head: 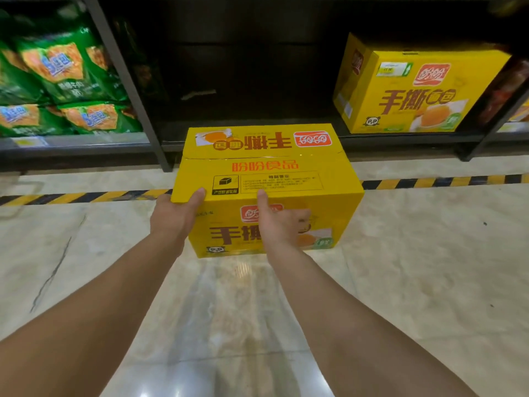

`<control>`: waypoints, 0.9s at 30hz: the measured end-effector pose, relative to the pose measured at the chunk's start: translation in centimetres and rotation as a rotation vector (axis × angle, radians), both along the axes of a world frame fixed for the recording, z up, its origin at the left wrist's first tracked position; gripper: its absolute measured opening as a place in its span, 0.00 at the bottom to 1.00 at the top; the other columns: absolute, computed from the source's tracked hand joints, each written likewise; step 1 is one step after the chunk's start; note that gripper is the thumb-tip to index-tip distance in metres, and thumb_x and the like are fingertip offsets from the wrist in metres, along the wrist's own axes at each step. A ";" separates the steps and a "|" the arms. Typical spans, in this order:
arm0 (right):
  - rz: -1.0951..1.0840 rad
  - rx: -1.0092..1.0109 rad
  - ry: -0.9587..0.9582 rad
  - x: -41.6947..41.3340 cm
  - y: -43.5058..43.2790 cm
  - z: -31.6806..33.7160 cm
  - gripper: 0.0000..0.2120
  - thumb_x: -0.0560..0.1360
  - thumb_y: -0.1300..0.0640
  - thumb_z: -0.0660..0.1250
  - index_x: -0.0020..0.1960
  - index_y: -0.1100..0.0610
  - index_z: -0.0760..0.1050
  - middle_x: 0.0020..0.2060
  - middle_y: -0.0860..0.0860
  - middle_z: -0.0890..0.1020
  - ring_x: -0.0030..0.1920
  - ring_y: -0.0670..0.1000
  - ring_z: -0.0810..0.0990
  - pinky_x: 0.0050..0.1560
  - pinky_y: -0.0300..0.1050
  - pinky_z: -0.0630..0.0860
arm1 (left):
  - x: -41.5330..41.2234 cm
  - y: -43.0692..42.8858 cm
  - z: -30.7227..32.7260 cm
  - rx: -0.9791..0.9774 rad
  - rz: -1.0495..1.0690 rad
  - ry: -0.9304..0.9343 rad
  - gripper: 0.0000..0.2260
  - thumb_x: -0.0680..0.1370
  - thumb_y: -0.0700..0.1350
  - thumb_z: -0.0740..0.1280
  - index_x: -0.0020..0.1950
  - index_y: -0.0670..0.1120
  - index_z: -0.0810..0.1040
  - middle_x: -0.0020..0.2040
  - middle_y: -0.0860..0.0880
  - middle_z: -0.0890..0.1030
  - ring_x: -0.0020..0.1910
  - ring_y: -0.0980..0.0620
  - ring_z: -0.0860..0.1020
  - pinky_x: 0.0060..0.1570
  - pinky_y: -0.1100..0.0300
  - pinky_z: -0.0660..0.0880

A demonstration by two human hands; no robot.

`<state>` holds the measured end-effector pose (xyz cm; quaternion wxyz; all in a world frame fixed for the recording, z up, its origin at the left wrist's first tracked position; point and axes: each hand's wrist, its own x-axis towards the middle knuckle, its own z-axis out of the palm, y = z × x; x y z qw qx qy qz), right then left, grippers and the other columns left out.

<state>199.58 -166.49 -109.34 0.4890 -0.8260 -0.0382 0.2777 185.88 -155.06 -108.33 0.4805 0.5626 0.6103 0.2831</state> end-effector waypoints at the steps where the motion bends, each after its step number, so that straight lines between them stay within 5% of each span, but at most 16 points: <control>1: 0.028 0.022 -0.002 -0.4 0.1 -0.6 0.60 0.76 0.29 0.66 0.83 0.64 0.33 0.85 0.59 0.45 0.84 0.59 0.50 0.81 0.63 0.54 | 0.0 0.0 -0.1 0.010 0.005 -0.002 0.32 0.76 0.66 0.73 0.72 0.47 0.73 0.65 0.44 0.79 0.64 0.39 0.78 0.63 0.40 0.76; 4: 0.073 0.052 -0.029 -2.3 0.3 -1.0 0.58 0.77 0.31 0.67 0.83 0.63 0.34 0.84 0.59 0.49 0.80 0.61 0.63 0.71 0.58 0.70 | 0.2 -1.1 -0.4 -0.001 0.000 -0.041 0.32 0.77 0.63 0.73 0.73 0.46 0.69 0.63 0.46 0.77 0.62 0.41 0.77 0.58 0.46 0.74; 9: 0.050 0.040 0.072 -4.5 0.8 0.5 0.58 0.78 0.30 0.64 0.83 0.60 0.29 0.85 0.59 0.46 0.78 0.63 0.66 0.68 0.58 0.73 | 1.2 -5.6 -0.9 -0.067 -0.011 0.002 0.35 0.76 0.66 0.71 0.70 0.45 0.63 0.70 0.39 0.73 0.67 0.34 0.75 0.65 0.41 0.75; 15: -0.068 0.053 0.075 -3.6 -2.6 -0.2 0.55 0.74 0.30 0.70 0.84 0.58 0.43 0.80 0.61 0.60 0.76 0.64 0.66 0.69 0.64 0.75 | 1.6 -11.5 -0.9 -0.151 -0.116 -0.001 0.31 0.81 0.62 0.67 0.74 0.44 0.63 0.71 0.40 0.73 0.66 0.36 0.75 0.66 0.43 0.74; 20: -0.016 0.167 0.044 -0.6 -6.9 -1.2 0.70 0.49 0.17 0.71 0.81 0.51 0.57 0.75 0.56 0.73 0.71 0.62 0.76 0.63 0.70 0.79 | 0.6 -13.8 -0.9 -0.282 -0.279 -0.106 0.25 0.80 0.64 0.66 0.66 0.46 0.74 0.61 0.43 0.83 0.58 0.40 0.82 0.53 0.49 0.74; 23: 0.018 0.167 0.029 0.8 -8.4 -2.0 0.64 0.53 0.21 0.69 0.82 0.47 0.57 0.77 0.50 0.69 0.73 0.61 0.73 0.63 0.69 0.79 | -0.1 -12.7 -0.7 -0.274 -0.248 -0.180 0.28 0.78 0.65 0.71 0.70 0.49 0.72 0.65 0.50 0.80 0.60 0.46 0.79 0.62 0.49 0.75; 27: 0.078 0.166 0.041 0.5 -10.1 -0.1 0.45 0.64 0.26 0.71 0.76 0.45 0.67 0.67 0.50 0.78 0.64 0.60 0.79 0.51 0.67 0.85 | -1.3 -10.2 0.3 -0.024 -0.258 -0.280 0.42 0.75 0.54 0.79 0.82 0.50 0.59 0.73 0.51 0.73 0.70 0.49 0.74 0.69 0.49 0.72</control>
